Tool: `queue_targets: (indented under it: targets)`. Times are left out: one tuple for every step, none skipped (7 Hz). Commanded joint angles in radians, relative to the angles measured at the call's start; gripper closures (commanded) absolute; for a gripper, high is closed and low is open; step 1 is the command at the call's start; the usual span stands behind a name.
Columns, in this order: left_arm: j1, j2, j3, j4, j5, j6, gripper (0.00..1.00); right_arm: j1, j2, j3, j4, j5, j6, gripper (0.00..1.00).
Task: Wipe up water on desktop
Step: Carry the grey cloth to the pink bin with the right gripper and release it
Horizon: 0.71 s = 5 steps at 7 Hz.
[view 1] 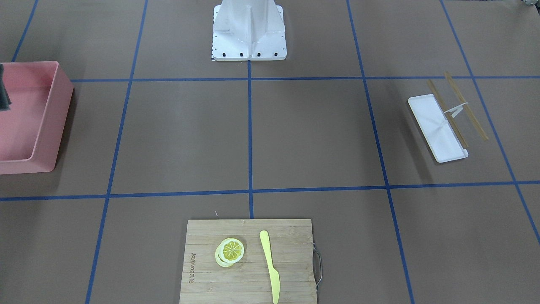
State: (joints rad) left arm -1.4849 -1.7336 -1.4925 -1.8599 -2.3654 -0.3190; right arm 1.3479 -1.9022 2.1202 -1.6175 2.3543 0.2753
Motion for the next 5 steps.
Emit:
queue_targets:
  targets:
    - [0.000, 0.000, -0.002, -0.001, 0.000, 0.000, 0.02, 0.025, -0.009, -0.078, 0.011, 0.013, -0.053, 0.77]
    - [0.000, 0.000, -0.003, -0.001, 0.000, -0.002, 0.02, 0.022, 0.011, -0.109, 0.013, 0.016, -0.051, 0.01]
    - [0.000, 0.000, -0.002, -0.001, 0.000, -0.003, 0.02, 0.022, 0.021, -0.114, 0.013, 0.016, -0.048, 0.00]
    - [0.000, 0.000, -0.002, -0.001, 0.000, -0.008, 0.02, 0.022, 0.026, -0.115, 0.013, 0.016, -0.048, 0.00]
    - [-0.002, 0.003, -0.002, 0.002, -0.002, -0.008, 0.02, 0.022, 0.032, -0.115, 0.013, 0.016, -0.048, 0.00]
